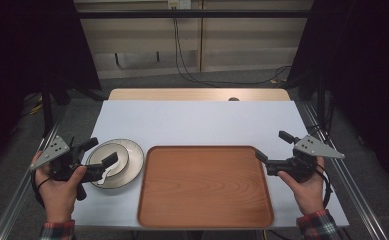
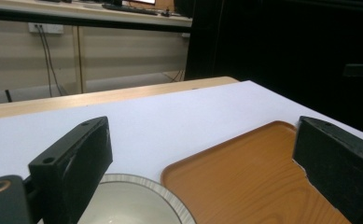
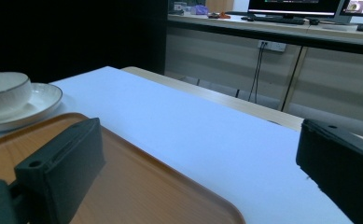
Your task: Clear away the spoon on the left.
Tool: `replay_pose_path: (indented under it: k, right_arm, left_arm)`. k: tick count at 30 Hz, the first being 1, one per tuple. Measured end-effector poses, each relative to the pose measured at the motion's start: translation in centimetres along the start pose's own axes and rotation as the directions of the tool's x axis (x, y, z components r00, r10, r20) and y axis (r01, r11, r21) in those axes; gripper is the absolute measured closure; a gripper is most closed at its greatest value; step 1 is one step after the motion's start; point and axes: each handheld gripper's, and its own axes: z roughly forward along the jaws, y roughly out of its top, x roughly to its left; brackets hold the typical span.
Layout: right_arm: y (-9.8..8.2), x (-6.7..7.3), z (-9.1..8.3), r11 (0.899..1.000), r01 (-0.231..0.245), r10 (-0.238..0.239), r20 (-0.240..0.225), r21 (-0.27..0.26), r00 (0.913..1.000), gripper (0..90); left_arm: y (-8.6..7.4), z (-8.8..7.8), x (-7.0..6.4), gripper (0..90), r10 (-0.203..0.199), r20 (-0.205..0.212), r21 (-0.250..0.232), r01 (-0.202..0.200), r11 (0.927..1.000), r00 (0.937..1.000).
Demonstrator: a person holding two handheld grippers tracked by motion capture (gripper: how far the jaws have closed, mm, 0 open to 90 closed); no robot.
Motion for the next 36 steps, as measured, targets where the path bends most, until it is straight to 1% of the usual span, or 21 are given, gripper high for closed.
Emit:
replay_pose_path:
  k: [2,3,5,6,8,9,10,13,14,15,16,18,19,24,26,27,30,32,34,35,36]
  right_arm:
    - [0.0,0.1,0.1,1.000,-0.005,0.005,0.001,0.001,1.0000,0.7]
    - [0.0,0.1,0.2,1.000,-0.007,0.007,-0.012,-0.003,0.9999,0.7]
    - [0.0,0.2,0.3,1.000,0.000,0.000,-0.016,-0.007,0.9999,0.8]
    - [0.0,0.2,0.3,1.000,-0.001,0.001,-0.014,0.000,0.9999,0.8]
    - [-0.1,0.1,0.4,1.000,-0.006,0.006,-0.016,0.000,0.9999,0.8]
    - [-0.1,0.1,0.4,1.000,-0.005,0.005,-0.017,0.001,0.9998,0.8]
    - [-0.1,0.1,0.4,1.000,-0.008,0.008,-0.015,-0.001,0.9999,0.8]
    - [-0.1,0.2,0.5,1.000,-0.007,0.007,-0.018,0.001,0.9998,1.0]
    - [-0.1,0.2,0.6,1.000,-0.001,0.001,-0.019,-0.005,0.9998,1.0]
    - [-0.1,0.2,0.7,1.000,0.001,-0.001,-0.023,-0.003,0.9997,1.1]
    - [-0.1,0.2,0.7,1.000,0.000,0.000,-0.026,-0.003,0.9997,1.3]
    - [-0.1,0.2,0.8,1.000,-0.003,0.003,-0.027,0.001,0.9996,1.3]
    - [-0.2,0.2,0.8,1.000,-0.006,0.006,-0.033,0.000,0.9994,1.3]
    - [-0.1,0.2,0.9,1.000,-0.004,0.004,-0.032,-0.002,0.9995,1.4]
    - [-0.1,0.2,0.9,1.000,-0.004,0.004,-0.028,-0.001,0.9996,1.4]
    - [-0.1,0.2,0.9,1.000,-0.004,0.004,-0.035,-0.001,0.9994,1.4]
    - [-0.1,0.1,0.9,1.000,-0.006,0.006,-0.023,-0.002,0.9997,1.4]
    - [-0.2,0.1,0.9,1.000,-0.007,0.007,-0.028,-0.003,0.9996,1.4]
    - [-0.1,0.2,0.9,1.000,-0.006,0.006,-0.029,-0.002,0.9996,1.4]
    - [-0.1,0.2,0.9,1.000,-0.008,0.008,-0.030,-0.003,0.9995,1.5]
    - [-0.1,0.2,0.9,1.000,-0.004,0.004,-0.029,-0.003,0.9996,1.6]
  left_arm:
    - [0.0,-0.1,0.0,4.4,-0.004,0.001,0.003,0.004,1.0000,1.0000]
    - [0.1,-0.3,0.0,4.4,0.008,-0.013,0.021,-0.008,0.9998,0.9999]
    - [0.2,-0.3,0.0,4.2,0.009,-0.014,0.026,-0.008,0.9996,0.9999]
    - [0.2,-0.4,0.0,4.0,-0.007,-0.032,0.042,0.008,0.9991,0.9995]
    - [0.2,-0.6,0.0,4.0,-0.013,-0.031,0.059,0.015,0.9982,0.9994]
    - [0.2,-0.6,0.0,4.0,-0.016,-0.047,0.069,0.020,0.9974,0.9988]
    - [0.2,-0.7,0.1,3.9,-0.024,-0.045,0.077,0.027,0.9966,0.9987]
    - [0.1,-0.9,0.3,3.8,-0.040,-0.050,0.130,0.047,0.9905,0.9979]
    - [0.1,-0.9,0.3,3.8,-0.048,-0.062,0.152,0.057,0.9867,0.9969]
    - [0.0,-0.9,0.3,3.9,-0.065,-0.058,0.162,0.074,0.9840,0.9962]
    - [0.0,-1.0,0.4,4.0,-0.073,-0.055,0.174,0.081,0.9814,0.9958]
    - [0.0,-1.1,0.4,4.5,-0.087,-0.074,0.208,0.101,0.9730,0.9934]
    - [-0.1,-1.1,0.5,4.5,-0.089,-0.077,0.217,0.104,0.9706,0.9931]
    - [0.1,-1.2,0.4,5.9,-0.111,-0.107,0.250,0.135,0.9588,0.9880]
    - [0.3,-1.3,0.4,8.8,-0.124,-0.121,0.241,0.150,0.9589,0.9849]
    - [0.4,-1.4,0.4,9.4,-0.118,-0.126,0.244,0.146,0.9588,0.9850]
    - [0.4,-1.5,0.4,10.1,-0.122,-0.138,0.262,0.155,0.9526,0.9829]
    - [0.4,-1.6,0.4,13.4,-0.112,-0.150,0.266,0.149,0.9523,0.9823]
    - [0.4,-1.6,0.4,15.8,-0.120,-0.158,0.280,0.161,0.9463,0.9802]
    - [0.4,-1.6,0.3,16.6,-0.110,-0.175,0.293,0.158,0.9429,0.9784]
    - [0.5,-1.6,0.4,16.8,-0.103,-0.178,0.302,0.154,0.9409,0.9786]
